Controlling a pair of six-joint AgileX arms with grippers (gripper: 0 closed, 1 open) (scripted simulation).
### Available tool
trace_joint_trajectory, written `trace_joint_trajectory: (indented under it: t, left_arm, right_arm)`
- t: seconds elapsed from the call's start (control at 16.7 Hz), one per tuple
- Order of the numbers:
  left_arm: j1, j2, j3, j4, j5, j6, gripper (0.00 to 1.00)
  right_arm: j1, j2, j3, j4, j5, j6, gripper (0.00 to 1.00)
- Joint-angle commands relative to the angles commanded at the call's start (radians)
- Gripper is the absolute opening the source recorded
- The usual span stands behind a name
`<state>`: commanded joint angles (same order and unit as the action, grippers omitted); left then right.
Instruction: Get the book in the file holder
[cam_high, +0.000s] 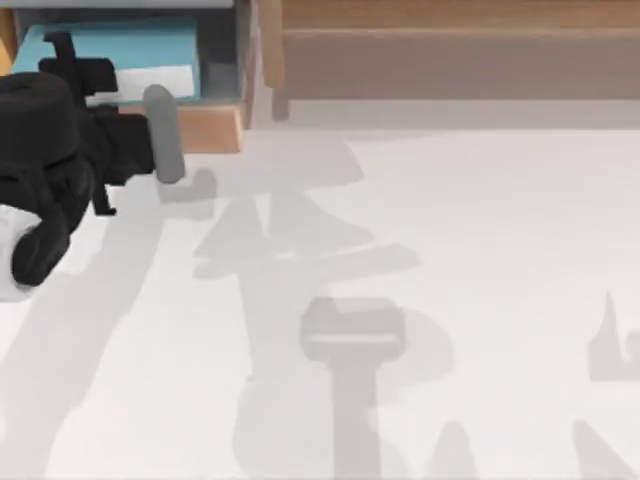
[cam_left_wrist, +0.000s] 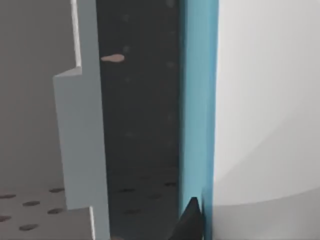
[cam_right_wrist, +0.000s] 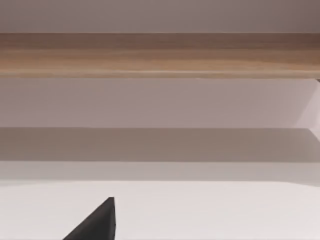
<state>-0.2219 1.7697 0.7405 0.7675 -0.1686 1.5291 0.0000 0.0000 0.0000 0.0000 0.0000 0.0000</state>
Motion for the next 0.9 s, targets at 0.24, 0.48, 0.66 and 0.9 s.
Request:
trace_joint_trajectory:
  t: [0.24,0.48,0.66,0.9]
  left_arm:
    - [0.008,0.072,0.078,-0.002,0.01,0.009,0.0]
    - [0.007,0.084,0.087,-0.004,0.013,0.01,0.0]
    - [0.007,0.084,0.087,-0.004,0.013,0.01,0.23]
    - [0.007,0.084,0.087,-0.004,0.013,0.01,0.53]
  right_arm:
    - [0.0,0.0,0.0,0.0,0.0,0.0,1.0]
    - [0.0,0.0,0.0,0.0,0.0,0.0,1.0]
    - [0.0,0.0,0.0,0.0,0.0,0.0,1.0]
    - [0.0,0.0,0.0,0.0,0.0,0.0,1.0]
